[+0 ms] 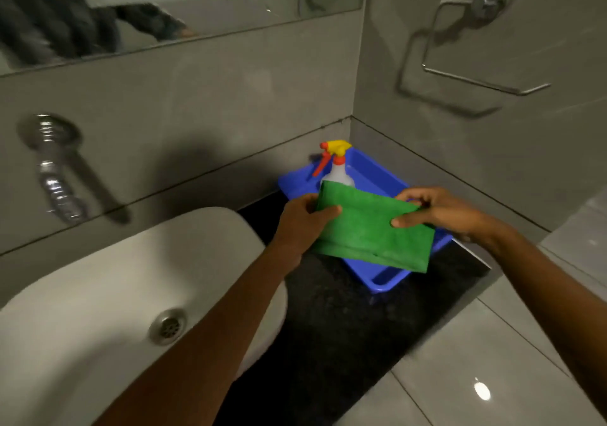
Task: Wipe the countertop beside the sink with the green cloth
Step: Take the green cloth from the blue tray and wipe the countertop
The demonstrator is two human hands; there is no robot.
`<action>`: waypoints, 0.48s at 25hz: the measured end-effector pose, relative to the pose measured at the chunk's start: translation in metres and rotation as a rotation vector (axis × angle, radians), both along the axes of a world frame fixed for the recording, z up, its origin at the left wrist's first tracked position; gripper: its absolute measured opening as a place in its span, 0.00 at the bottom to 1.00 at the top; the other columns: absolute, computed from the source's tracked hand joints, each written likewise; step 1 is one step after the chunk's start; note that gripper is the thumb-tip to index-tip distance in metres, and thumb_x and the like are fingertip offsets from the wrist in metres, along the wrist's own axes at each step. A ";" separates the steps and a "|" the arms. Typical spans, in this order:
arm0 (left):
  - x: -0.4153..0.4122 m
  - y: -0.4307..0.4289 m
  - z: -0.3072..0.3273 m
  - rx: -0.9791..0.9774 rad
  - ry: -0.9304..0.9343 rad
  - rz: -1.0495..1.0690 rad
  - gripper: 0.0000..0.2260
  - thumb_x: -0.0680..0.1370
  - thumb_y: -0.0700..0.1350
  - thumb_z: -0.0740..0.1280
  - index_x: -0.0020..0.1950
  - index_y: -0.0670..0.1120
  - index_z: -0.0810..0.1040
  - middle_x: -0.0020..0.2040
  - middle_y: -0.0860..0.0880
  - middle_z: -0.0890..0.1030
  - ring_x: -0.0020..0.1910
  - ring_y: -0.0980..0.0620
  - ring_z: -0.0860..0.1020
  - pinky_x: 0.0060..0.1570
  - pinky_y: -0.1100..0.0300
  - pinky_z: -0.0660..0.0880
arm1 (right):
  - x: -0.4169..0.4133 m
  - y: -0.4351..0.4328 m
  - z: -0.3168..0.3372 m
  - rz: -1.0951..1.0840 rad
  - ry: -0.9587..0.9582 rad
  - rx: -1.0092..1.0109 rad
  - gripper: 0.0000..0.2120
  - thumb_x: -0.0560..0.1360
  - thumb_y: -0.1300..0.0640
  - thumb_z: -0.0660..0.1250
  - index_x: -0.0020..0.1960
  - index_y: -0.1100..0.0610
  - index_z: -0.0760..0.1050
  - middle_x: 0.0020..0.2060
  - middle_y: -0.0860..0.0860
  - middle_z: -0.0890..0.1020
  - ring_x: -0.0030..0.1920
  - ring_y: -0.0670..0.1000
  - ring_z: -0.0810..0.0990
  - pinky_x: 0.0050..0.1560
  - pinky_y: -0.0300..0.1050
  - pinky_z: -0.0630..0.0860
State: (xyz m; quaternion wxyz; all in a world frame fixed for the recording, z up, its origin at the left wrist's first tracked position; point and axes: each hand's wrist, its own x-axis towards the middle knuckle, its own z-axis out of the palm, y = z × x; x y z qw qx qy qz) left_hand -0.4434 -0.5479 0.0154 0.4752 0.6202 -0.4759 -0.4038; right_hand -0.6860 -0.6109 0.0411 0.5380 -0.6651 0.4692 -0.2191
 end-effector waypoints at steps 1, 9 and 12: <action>0.016 0.021 0.012 -0.028 0.057 0.048 0.07 0.72 0.40 0.74 0.49 0.39 0.82 0.44 0.43 0.83 0.43 0.49 0.79 0.49 0.51 0.77 | 0.015 0.019 0.004 -0.100 -0.192 0.082 0.17 0.62 0.63 0.77 0.49 0.55 0.81 0.38 0.52 0.86 0.37 0.48 0.85 0.38 0.40 0.81; 0.166 0.241 0.032 0.004 0.226 0.448 0.05 0.76 0.47 0.70 0.50 0.49 0.79 0.48 0.46 0.83 0.47 0.47 0.81 0.44 0.52 0.81 | 0.204 0.189 0.002 -0.052 -0.290 0.094 0.28 0.70 0.70 0.70 0.63 0.46 0.70 0.48 0.51 0.81 0.44 0.50 0.81 0.38 0.40 0.80; 0.220 0.330 0.017 0.047 0.104 0.609 0.07 0.74 0.44 0.73 0.50 0.45 0.80 0.46 0.46 0.83 0.45 0.49 0.81 0.45 0.57 0.80 | 0.272 0.245 0.008 0.076 -0.144 0.062 0.25 0.72 0.69 0.67 0.62 0.47 0.69 0.44 0.53 0.78 0.39 0.50 0.79 0.35 0.41 0.77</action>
